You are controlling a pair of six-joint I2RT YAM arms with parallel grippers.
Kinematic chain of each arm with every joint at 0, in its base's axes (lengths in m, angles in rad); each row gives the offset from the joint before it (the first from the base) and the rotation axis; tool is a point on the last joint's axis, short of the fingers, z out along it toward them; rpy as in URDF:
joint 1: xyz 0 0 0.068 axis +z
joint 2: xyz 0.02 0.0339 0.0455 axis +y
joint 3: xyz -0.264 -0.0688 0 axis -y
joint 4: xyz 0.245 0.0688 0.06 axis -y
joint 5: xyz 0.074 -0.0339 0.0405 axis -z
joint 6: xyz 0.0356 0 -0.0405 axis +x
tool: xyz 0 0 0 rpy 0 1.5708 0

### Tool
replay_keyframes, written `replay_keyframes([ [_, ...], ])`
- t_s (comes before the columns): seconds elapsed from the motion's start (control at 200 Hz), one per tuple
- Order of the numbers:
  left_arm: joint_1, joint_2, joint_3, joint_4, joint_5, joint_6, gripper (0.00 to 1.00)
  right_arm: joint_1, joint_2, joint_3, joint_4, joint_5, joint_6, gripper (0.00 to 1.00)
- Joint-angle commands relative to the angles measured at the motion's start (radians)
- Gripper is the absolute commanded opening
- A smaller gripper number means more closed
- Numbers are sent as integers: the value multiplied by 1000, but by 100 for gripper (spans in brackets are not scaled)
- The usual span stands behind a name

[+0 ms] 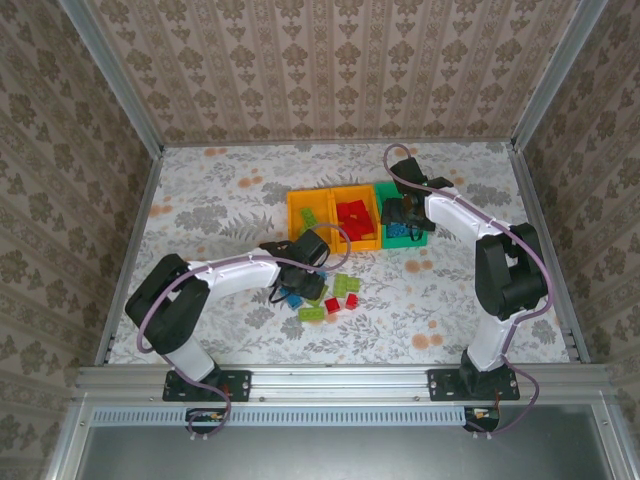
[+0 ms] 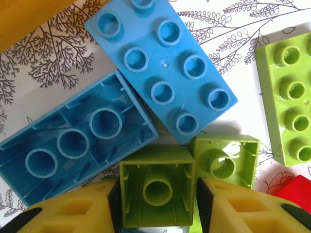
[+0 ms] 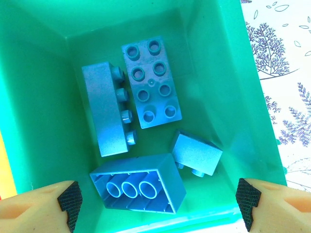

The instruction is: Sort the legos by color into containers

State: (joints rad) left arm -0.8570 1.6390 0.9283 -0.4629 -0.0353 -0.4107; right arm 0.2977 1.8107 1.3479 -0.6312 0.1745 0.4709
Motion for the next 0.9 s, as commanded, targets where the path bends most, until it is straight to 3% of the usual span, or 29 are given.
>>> replay_keyframes([
  [0.0,-5,15,11,-8,-13,-17,41,-5,-16,-30,-42,-17,1,87],
  [0.215,-5,5,11,-20,-20,-23,35,-5,-20,-36,-42,-17,2,87],
  [0.895,-5,-98,97,-76,-44,-13,37,-3,-44,-84,-16,-30,7,87],
])
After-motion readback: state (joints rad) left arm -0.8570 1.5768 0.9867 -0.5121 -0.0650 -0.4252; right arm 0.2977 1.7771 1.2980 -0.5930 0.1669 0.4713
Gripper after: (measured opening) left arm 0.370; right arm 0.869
